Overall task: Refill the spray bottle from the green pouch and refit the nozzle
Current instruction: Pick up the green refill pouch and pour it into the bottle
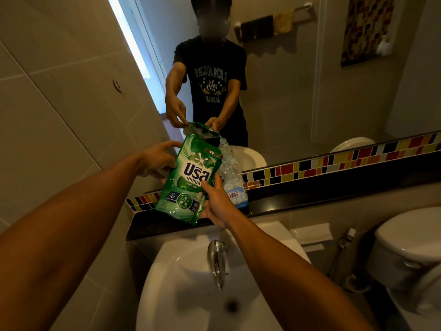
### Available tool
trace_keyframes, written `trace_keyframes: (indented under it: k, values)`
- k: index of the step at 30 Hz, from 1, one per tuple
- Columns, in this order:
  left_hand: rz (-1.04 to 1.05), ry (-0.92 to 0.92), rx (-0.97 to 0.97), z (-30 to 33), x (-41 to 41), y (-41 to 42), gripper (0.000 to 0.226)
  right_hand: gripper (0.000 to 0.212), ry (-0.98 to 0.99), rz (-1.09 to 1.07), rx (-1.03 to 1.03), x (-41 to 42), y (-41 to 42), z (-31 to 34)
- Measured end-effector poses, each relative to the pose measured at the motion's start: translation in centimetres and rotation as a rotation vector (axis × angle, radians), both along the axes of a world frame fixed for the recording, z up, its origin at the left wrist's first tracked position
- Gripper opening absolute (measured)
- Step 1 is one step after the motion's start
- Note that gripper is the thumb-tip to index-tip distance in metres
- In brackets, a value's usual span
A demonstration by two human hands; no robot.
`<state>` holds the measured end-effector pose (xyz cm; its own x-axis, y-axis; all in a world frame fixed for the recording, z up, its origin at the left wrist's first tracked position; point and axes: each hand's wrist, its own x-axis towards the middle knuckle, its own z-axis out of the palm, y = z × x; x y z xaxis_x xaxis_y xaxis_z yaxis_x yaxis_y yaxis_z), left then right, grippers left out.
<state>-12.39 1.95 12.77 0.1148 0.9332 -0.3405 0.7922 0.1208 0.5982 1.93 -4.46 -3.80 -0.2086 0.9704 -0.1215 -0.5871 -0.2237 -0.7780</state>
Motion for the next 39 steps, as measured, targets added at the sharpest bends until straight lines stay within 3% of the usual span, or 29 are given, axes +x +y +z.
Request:
trace_keyframes:
  k: [14,39]
  values:
    - [-0.002,0.005,0.008,0.24,0.09,-0.05,0.066,0.043,0.016,0.005,0.005,-0.12,0.15,-0.04]
    - [-0.011,0.011,-0.007,0.30,-0.06,0.30,0.068,0.050,0.031,0.004,0.000,-0.25,0.26,-0.32]
